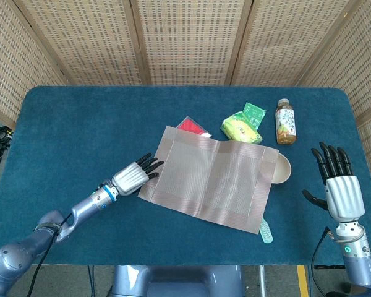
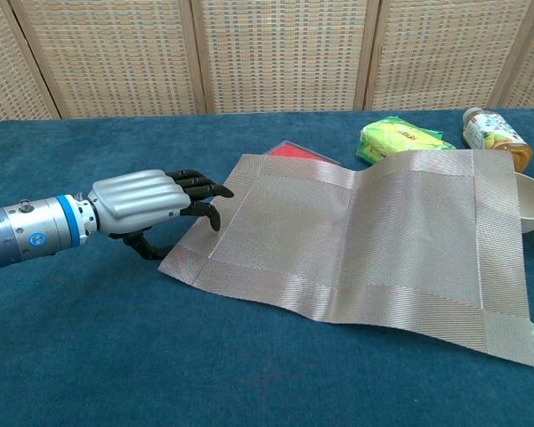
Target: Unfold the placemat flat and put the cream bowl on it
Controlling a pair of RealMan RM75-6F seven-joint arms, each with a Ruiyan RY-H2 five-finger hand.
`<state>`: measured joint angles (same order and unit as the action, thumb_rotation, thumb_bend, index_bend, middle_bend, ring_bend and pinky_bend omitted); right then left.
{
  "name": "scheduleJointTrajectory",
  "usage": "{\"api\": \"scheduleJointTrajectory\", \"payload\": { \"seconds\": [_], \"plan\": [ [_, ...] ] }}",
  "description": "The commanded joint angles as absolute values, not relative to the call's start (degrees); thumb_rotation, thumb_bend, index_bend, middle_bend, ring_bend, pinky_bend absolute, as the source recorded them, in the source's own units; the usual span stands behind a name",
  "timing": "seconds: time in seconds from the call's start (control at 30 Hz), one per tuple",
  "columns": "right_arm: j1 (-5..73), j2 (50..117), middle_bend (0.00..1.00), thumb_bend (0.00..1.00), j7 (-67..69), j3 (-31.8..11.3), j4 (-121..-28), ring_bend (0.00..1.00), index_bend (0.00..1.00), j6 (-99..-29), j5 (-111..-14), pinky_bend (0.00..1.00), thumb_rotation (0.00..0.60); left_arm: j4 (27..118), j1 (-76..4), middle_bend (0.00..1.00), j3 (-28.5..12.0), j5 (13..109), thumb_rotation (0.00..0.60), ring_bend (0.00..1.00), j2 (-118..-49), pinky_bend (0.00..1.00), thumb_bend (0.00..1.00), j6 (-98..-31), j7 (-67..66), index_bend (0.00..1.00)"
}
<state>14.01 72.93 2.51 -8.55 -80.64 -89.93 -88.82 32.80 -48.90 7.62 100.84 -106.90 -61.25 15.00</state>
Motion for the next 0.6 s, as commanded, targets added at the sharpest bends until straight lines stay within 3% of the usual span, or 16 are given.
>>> {"api": "scheduleJointTrajectory", "payload": {
  "seconds": [0.03,0.37,0.5,0.6],
  "plan": [
    [13.99,72.91,0.00,0.00,2.52,-8.56,-80.71,0.00,0.00,-89.94,-88.90,0.00,0.600,32.73,-48.93,0.00,7.72,100.83,0.600,0.00,-106.95,0.00,0.45,-61.32,15.08,0.28],
    [13.78,72.60,0.00,0.00,2.73,-8.65,-81.24,0.00,0.00,-90.37,-89.43,0.00,0.600,32.53,-49.01,0.00,7.70,100.41,0.600,0.00,-107.68,0.00,0.53,-61.28,14.60,0.33],
    [13.70,72.51,0.00,0.00,2.81,-8.60,-81.41,0.00,0.00,-90.52,-89.71,0.00,0.600,32.27,-48.90,0.00,7.42,100.00,0.600,0.00,-108.10,0.00,0.53,-61.44,14.37,0.42],
    [13.67,72.50,0.00,0.00,2.87,-8.57,-81.51,0.00,0.00,-90.54,-89.84,0.00,0.600,32.14,-48.83,0.00,7.21,99.73,0.600,0.00,-108.33,0.00,0.53,-61.55,14.31,0.55]
  ]
}}
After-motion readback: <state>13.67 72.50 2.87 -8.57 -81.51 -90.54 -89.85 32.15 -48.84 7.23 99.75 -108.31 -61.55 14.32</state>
